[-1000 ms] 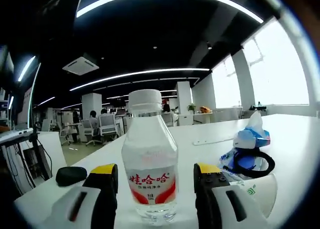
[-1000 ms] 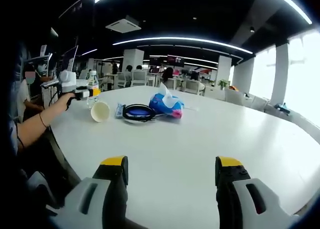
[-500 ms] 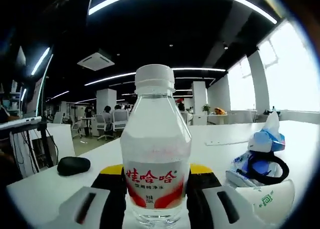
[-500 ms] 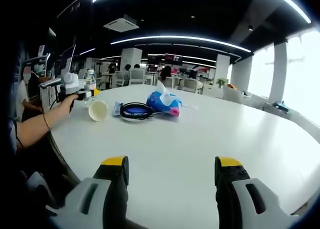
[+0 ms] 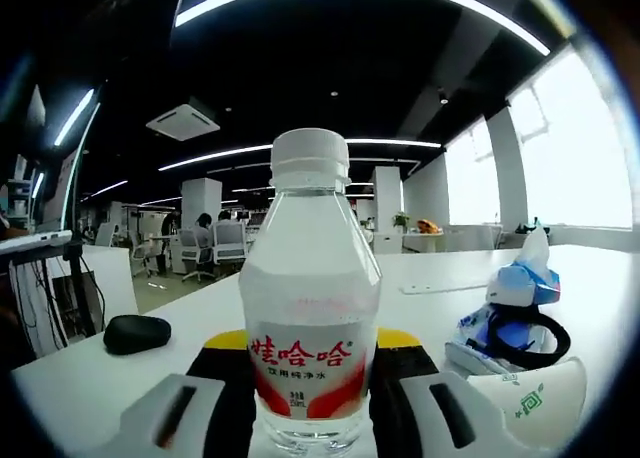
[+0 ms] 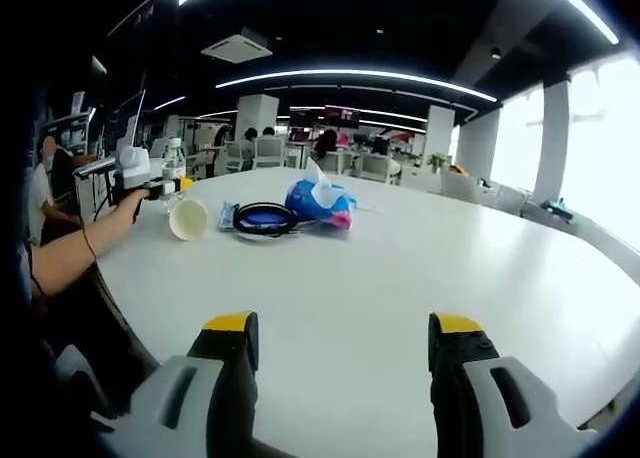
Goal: Arrange the tabletop items into an orderly group along one side of the table until the central work area is clear of visible clutter.
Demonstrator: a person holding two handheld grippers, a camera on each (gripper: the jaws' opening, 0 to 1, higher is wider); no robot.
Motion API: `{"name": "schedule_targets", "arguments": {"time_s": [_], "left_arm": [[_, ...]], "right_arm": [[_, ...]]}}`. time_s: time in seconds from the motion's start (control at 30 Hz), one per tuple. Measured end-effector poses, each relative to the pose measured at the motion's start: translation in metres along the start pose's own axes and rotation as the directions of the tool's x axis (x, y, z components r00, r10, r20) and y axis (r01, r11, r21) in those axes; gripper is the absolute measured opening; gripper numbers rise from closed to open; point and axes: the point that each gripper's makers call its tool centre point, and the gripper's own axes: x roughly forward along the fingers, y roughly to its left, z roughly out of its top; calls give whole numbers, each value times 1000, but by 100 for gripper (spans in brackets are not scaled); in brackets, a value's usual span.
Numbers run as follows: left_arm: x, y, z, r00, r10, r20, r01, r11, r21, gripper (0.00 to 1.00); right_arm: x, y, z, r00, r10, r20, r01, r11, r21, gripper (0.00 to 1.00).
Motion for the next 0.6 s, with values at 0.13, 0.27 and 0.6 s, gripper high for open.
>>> {"name": "schedule_targets", "arguments": {"time_s": [0.13,0.27,0.6], "left_arm": [[5,5,1,1000,-7,-9,7,1000,8,40],[9,13,1,999,-32,-8,32,999,-12,40],[17,21,3,998,-58,-2,58,998,2,40]], "right_arm": [[-1,-2,2,1000,-14,3,14,1000,-16,66],[-1,-3,4,1000,-23,5,23,999,-25,66],[3,7,9,1000,-15,5,16,999,-51,66]]}}
